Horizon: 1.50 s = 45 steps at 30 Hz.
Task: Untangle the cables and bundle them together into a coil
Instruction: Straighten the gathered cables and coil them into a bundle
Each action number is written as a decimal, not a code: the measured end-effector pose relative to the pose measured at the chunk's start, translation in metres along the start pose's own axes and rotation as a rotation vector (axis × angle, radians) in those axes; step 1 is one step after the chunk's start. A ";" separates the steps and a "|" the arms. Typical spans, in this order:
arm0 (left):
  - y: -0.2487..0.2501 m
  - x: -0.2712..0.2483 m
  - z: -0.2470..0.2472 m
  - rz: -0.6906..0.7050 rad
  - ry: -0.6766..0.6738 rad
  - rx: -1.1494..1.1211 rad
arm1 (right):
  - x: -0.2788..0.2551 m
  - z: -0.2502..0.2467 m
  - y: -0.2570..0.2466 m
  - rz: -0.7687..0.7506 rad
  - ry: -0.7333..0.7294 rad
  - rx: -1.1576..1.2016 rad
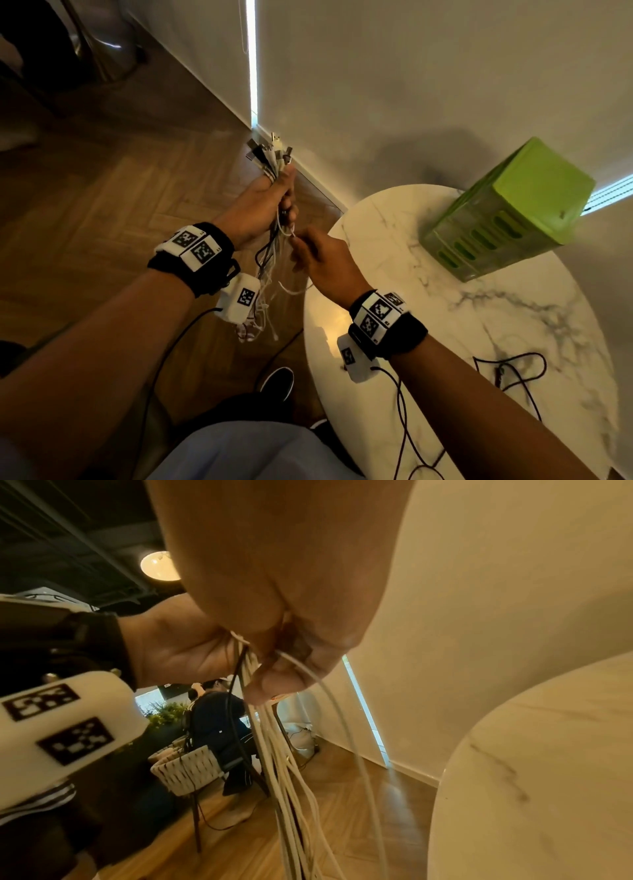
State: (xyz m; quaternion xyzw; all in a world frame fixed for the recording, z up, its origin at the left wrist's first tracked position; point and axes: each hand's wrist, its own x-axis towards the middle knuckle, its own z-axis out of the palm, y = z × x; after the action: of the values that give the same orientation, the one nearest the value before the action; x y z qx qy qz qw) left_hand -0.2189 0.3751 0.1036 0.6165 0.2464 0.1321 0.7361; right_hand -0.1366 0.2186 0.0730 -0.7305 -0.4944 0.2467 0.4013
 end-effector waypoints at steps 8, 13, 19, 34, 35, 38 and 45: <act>-0.010 0.010 -0.011 0.012 0.251 0.196 | -0.003 -0.007 -0.007 0.078 0.229 0.257; -0.003 0.012 -0.019 0.004 0.181 -0.063 | -0.019 0.012 0.035 0.363 -0.010 0.076; 0.013 0.009 -0.016 -0.023 0.013 -0.160 | -0.030 0.009 0.045 0.500 -0.386 -0.374; 0.027 0.003 0.017 0.061 -0.117 0.203 | 0.018 0.000 -0.037 0.044 0.220 0.401; 0.028 0.004 0.017 0.044 -0.105 0.072 | 0.017 0.000 -0.036 0.037 0.205 0.413; 0.032 0.009 0.015 0.102 -0.136 -0.263 | 0.017 0.000 -0.032 0.079 0.091 0.367; 0.034 0.009 0.038 0.290 -0.093 0.417 | 0.024 -0.017 -0.039 0.363 -0.162 0.281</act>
State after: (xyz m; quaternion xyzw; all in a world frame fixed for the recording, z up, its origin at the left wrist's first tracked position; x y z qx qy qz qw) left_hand -0.1874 0.3543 0.1398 0.7894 0.1431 0.1540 0.5768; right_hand -0.1350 0.2421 0.1152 -0.7222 -0.3467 0.4389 0.4070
